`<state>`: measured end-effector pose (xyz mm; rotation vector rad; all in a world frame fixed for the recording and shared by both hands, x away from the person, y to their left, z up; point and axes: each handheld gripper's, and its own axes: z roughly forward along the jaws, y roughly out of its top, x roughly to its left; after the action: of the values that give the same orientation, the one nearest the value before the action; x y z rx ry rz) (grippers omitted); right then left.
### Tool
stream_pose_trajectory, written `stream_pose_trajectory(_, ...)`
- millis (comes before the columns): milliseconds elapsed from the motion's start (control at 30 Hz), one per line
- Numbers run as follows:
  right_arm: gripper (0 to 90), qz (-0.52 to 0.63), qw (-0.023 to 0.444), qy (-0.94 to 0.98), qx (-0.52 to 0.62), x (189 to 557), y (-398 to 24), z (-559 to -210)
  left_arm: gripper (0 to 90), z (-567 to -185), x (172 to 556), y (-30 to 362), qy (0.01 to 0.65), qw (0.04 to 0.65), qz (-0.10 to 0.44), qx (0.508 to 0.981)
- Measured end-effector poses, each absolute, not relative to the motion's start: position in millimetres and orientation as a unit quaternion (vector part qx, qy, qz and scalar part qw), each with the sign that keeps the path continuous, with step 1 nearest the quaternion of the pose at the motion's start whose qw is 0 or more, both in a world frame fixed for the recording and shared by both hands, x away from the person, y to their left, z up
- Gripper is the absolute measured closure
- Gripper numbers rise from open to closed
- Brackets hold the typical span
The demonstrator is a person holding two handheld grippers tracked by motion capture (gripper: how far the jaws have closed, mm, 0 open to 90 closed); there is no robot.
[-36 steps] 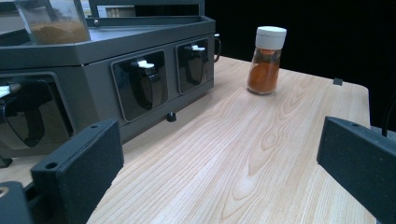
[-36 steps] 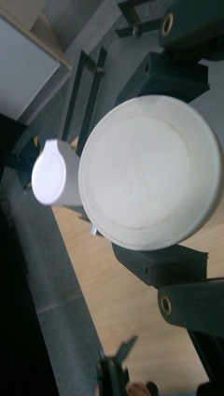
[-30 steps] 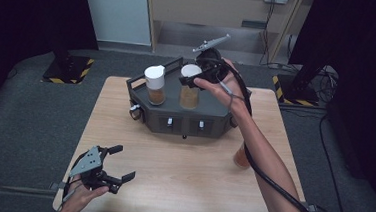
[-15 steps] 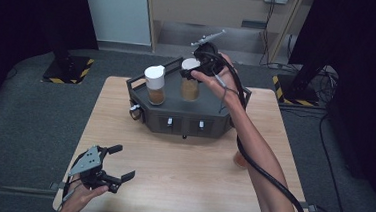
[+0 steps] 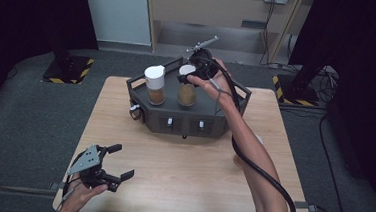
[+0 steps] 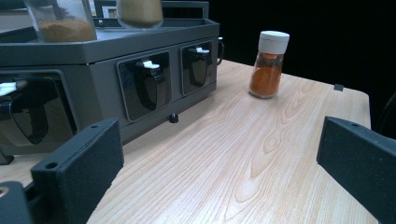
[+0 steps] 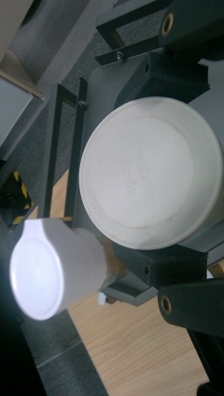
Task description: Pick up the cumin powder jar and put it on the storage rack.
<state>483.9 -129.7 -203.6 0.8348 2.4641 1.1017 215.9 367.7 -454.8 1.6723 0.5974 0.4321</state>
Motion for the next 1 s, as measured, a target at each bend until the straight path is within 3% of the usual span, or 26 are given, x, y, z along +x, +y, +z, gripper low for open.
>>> stream_pose_trajectory(1000, 32.9, 0.386, 0.145, 0.859, 0.302, 488.4, -135.1, -214.3, 0.0, -454.6, 216.0, 367.4, 0.258, 0.61, 0.187, 0.725)
